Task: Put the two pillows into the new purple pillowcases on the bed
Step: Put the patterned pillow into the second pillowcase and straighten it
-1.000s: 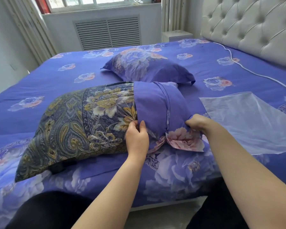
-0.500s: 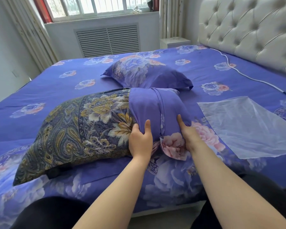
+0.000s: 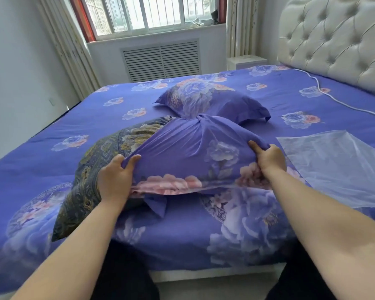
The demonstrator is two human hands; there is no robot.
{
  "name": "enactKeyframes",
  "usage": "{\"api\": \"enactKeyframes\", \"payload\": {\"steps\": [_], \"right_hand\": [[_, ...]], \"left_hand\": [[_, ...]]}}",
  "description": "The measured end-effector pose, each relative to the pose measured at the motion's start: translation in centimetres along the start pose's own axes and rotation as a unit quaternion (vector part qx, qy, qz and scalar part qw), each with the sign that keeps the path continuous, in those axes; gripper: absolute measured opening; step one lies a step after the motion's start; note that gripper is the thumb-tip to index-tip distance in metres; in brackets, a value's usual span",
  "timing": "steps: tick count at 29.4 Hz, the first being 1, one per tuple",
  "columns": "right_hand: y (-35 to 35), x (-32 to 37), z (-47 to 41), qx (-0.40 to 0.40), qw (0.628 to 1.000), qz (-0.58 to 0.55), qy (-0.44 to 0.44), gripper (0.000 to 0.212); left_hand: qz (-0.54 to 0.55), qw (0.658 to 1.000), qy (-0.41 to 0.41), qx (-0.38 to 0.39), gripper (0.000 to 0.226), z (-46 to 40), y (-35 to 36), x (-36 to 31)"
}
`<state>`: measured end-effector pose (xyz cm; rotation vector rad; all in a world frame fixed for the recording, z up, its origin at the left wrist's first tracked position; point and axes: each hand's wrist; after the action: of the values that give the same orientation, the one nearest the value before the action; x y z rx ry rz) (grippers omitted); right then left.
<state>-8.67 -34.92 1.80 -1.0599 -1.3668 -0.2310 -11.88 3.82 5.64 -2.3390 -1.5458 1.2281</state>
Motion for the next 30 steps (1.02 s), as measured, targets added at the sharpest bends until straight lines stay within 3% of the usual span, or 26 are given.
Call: {"api": "enactKeyframes", "payload": {"steps": [4,7,9,11,14,18,21,25,30], "right_hand": [[1.8,-0.7,2.1,0.026,0.999,0.038,0.003,0.069],[1.0,-2.6,2.5,0.035,0.994,0.092,0.041,0.085],[0.4,-3.1,2.6,0.042,0.988,0.133,0.061,0.090],[-0.1,-2.5,2.4,0.013,0.985,0.172,0.002,0.090],[0.3,0.4,2.1,-0.006,0.967,0.175,-0.184,0.080],[3.8,7.1,5.2,0.167,0.914,0.210,-0.305,0.092],[6.0,9.1,8.2,0.202,0.858,0.267,-0.389,0.089],[5.5,9.5,9.6,0.205,0.803,0.341,-0.443,0.079],[5.0,11.8,10.1,0.241,0.757,0.393,-0.463,0.076]], "left_hand": [[-0.004,0.996,-0.064,0.054,0.053,1.4,-0.9,2.5],[-0.048,0.987,-0.042,0.146,0.047,2.4,-0.9,2.6],[-0.104,0.982,-0.001,0.159,0.038,2.6,-0.9,1.3],[-0.112,0.984,0.057,0.124,0.029,2.1,-0.5,-0.2],[-0.108,0.981,0.124,0.106,0.033,0.7,1.1,-1.8],[-0.096,0.975,0.129,0.151,0.037,-1.9,4.1,-3.3],[-0.075,0.973,0.108,0.188,0.038,-4.1,6.2,-4.0],[-0.104,0.956,0.111,0.249,0.048,-7.5,9.7,-4.8],[-0.182,0.908,0.178,0.334,0.055,-9.1,12.7,-7.2]]}}
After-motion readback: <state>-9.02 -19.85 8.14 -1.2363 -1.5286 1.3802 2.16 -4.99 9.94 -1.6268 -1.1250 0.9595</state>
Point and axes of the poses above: each hand's wrist, its own z-axis away from the middle knuckle, its own y-axis out of the palm, x = y × z, and after that the axes turned 10 degrees about -x, right-handed
